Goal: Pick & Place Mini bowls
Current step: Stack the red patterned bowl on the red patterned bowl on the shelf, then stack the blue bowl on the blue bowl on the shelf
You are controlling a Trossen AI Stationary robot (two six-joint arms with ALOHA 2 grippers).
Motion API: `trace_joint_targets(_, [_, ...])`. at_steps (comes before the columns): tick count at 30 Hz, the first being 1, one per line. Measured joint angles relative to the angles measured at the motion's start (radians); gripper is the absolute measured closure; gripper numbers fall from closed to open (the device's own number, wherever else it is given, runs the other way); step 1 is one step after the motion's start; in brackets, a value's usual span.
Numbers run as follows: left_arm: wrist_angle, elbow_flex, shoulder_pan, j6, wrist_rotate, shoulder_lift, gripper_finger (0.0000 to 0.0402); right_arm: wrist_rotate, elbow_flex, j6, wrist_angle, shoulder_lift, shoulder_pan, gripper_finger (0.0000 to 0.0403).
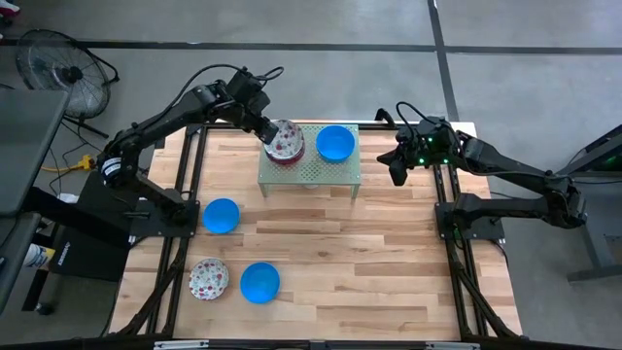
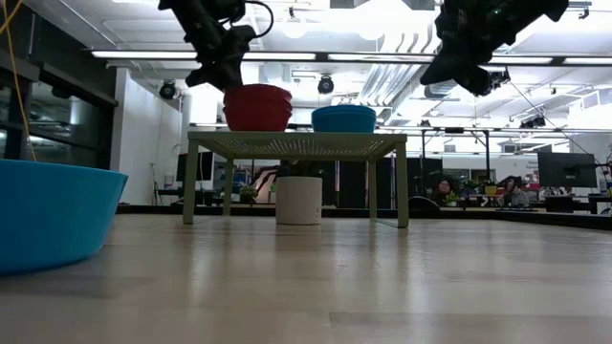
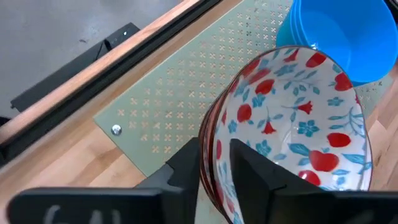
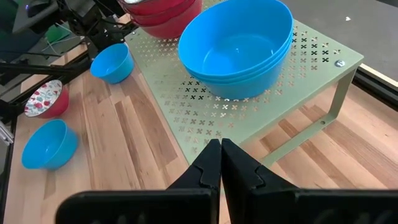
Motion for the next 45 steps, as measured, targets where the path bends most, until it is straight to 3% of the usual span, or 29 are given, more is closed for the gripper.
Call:
trace_joint_targets(9, [0.082,0.0,0.0,0.075,0.025,0.0,0.0246,0.006,0.0,0.0,-0.037,0.0,0.0,0.0403])
trace_joint_targets(20, [0.146,0.055,0.0,0.36,-0.06,-0.003,0.026,0.006,0.0,0.001,-0.033,0.0,0.0,0.0403])
trace_joint_targets(24, [0.15,0.055,0.0,0.383,-0.054,-0.003,0.0266,0.005,0.0,0.003,-0.033,0.0,0.0,0.0403])
trace_joint_targets(32, [-0.032,0.055,-0.004,0.357,-0.055,-0.076,0.0277,0.006,0.0,0.003,-0.033,0.0,0.0,0.0403])
trace_joint_targets(45, [-0.316,0.003,-0.135,0.308,-0.199,-0.164,0.028,0.002,0.0,0.0,-0.046,0.0,0.0,0.0403])
